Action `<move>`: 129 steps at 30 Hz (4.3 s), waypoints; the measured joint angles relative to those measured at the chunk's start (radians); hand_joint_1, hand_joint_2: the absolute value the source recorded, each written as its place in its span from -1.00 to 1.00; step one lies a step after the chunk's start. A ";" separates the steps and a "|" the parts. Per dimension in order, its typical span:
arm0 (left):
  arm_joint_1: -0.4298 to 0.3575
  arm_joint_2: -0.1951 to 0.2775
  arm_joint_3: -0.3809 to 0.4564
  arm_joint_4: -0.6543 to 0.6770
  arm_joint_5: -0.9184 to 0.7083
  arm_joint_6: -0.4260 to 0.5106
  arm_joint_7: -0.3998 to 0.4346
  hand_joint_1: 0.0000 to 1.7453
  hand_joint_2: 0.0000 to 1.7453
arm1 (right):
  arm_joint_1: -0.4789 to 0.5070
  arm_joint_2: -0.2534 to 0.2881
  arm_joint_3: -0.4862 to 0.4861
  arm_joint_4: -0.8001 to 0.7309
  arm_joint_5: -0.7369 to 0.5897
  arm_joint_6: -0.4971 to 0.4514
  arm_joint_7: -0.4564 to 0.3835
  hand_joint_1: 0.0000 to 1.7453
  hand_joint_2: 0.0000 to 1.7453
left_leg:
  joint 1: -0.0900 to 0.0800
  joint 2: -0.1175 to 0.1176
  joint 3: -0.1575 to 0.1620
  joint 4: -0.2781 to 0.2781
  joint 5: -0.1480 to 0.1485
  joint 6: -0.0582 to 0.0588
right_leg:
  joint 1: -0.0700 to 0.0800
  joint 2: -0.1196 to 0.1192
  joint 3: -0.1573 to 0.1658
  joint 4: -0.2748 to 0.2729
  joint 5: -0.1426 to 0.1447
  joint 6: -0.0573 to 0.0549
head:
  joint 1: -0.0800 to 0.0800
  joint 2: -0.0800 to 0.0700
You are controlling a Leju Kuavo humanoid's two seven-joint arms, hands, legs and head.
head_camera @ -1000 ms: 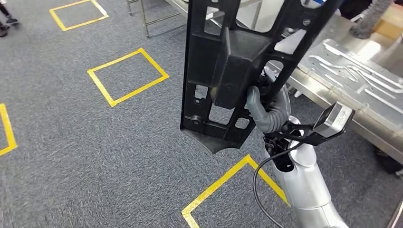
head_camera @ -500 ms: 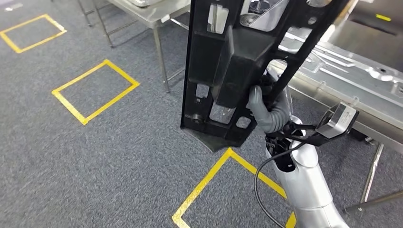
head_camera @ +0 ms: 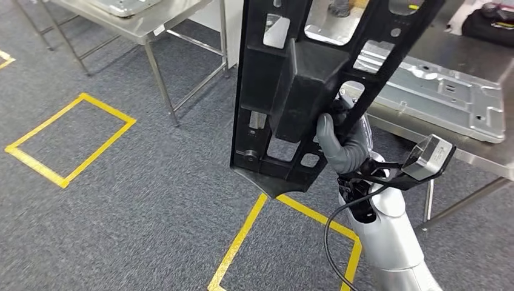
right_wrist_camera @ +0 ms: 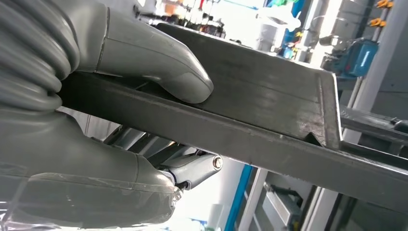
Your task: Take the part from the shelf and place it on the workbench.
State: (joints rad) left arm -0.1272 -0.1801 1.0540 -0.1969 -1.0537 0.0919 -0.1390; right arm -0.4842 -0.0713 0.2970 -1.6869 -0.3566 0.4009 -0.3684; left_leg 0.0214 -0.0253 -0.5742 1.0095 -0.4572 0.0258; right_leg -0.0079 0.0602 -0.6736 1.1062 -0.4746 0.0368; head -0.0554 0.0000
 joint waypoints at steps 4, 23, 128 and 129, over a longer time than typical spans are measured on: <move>0.005 0.000 0.000 0.000 0.000 0.000 0.000 -1.00 1.00 | 0.004 -0.001 0.000 0.000 0.000 0.000 0.001 1.00 1.00 | -0.002 0.058 0.004 0.001 -0.008 0.003 | -0.008 -0.055 -0.094 0.178 -0.056 0.012 | 0.000 0.000; 0.004 0.000 0.001 0.000 0.000 0.001 -0.001 -1.00 1.00 | 0.011 -0.005 -0.001 -0.009 -0.002 0.003 0.001 1.00 1.00 | 0.000 -0.017 -0.035 0.082 -0.024 -0.034 | 0.004 0.034 0.059 -0.092 0.049 -0.040 | 0.000 0.000; 0.008 -0.012 0.033 0.005 -0.019 -0.070 -0.103 -1.00 1.00 | -0.566 -0.187 0.241 0.475 0.929 -0.351 0.064 1.00 1.00 | -0.012 0.017 -0.035 0.006 0.040 0.007 | -0.005 -0.055 -0.088 0.196 -0.058 0.000 | -0.003 0.000; 0.008 -0.013 0.033 0.005 -0.021 -0.070 -0.103 -1.00 1.00 | -0.580 -0.196 0.263 0.495 0.972 -0.364 0.063 1.00 1.00 | -0.013 0.016 -0.035 0.007 0.040 0.007 | -0.004 -0.055 -0.072 0.165 -0.037 -0.003 | -0.003 0.000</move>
State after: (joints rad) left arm -0.1195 -0.1928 1.0872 -0.1915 -1.0746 0.0219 -0.2422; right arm -1.0638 -0.2672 0.5597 -1.1919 0.6154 0.0366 -0.3055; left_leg 0.0085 -0.0092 -0.6087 1.0166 -0.4176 0.0326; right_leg -0.0124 0.0054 -0.7453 1.2712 -0.5111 0.0335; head -0.0580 -0.0002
